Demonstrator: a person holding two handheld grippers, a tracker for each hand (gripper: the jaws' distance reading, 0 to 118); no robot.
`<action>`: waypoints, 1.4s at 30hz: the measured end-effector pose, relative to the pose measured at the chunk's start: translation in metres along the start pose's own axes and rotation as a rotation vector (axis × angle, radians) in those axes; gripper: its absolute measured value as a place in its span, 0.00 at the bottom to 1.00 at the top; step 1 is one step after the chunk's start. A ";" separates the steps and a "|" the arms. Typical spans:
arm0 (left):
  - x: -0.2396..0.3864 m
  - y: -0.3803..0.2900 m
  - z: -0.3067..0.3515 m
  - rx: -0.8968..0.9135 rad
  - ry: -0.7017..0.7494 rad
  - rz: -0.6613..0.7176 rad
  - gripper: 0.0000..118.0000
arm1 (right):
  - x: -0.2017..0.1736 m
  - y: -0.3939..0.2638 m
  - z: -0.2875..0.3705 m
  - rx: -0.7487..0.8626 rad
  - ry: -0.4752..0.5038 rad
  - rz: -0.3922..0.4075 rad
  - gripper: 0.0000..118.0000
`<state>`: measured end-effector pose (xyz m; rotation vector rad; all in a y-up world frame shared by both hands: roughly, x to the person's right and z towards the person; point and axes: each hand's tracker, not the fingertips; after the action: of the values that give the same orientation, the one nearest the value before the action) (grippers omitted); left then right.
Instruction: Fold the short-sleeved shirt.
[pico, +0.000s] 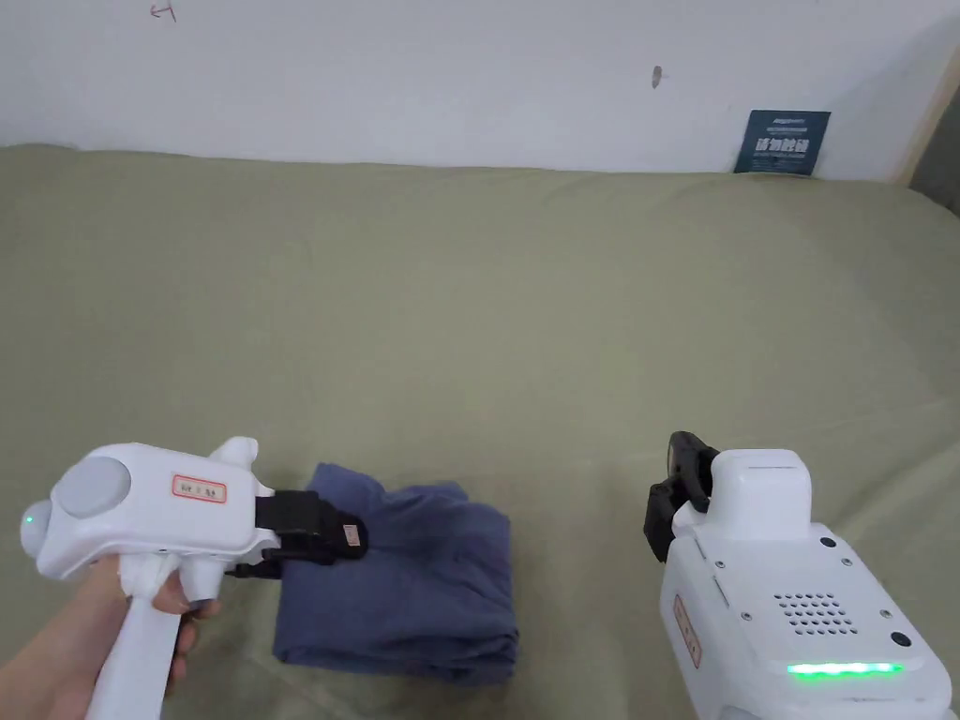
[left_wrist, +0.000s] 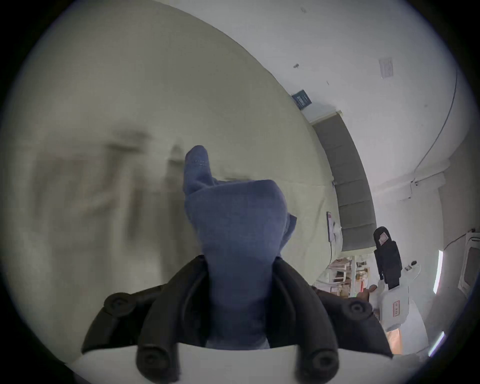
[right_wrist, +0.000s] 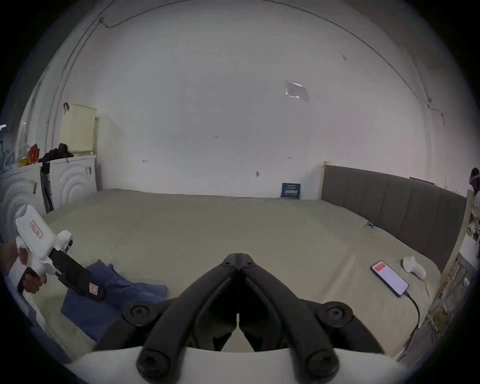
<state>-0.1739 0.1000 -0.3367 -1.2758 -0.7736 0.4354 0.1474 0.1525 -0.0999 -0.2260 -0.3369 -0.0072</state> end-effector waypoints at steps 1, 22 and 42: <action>-0.009 0.001 0.016 0.009 -0.007 0.030 0.26 | -0.011 0.002 -0.004 -0.007 0.043 -0.005 0.00; -0.258 0.114 0.291 0.139 0.410 0.174 0.26 | -0.358 0.002 -0.078 -0.068 0.702 0.078 0.00; -0.236 0.123 0.291 0.205 0.761 -0.015 0.95 | -0.360 -0.008 -0.087 -0.148 0.791 0.075 0.00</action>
<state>-0.5304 0.1701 -0.4917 -1.1192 -0.0891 -0.0049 -0.1642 0.1148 -0.2961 -0.3621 0.4617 -0.0467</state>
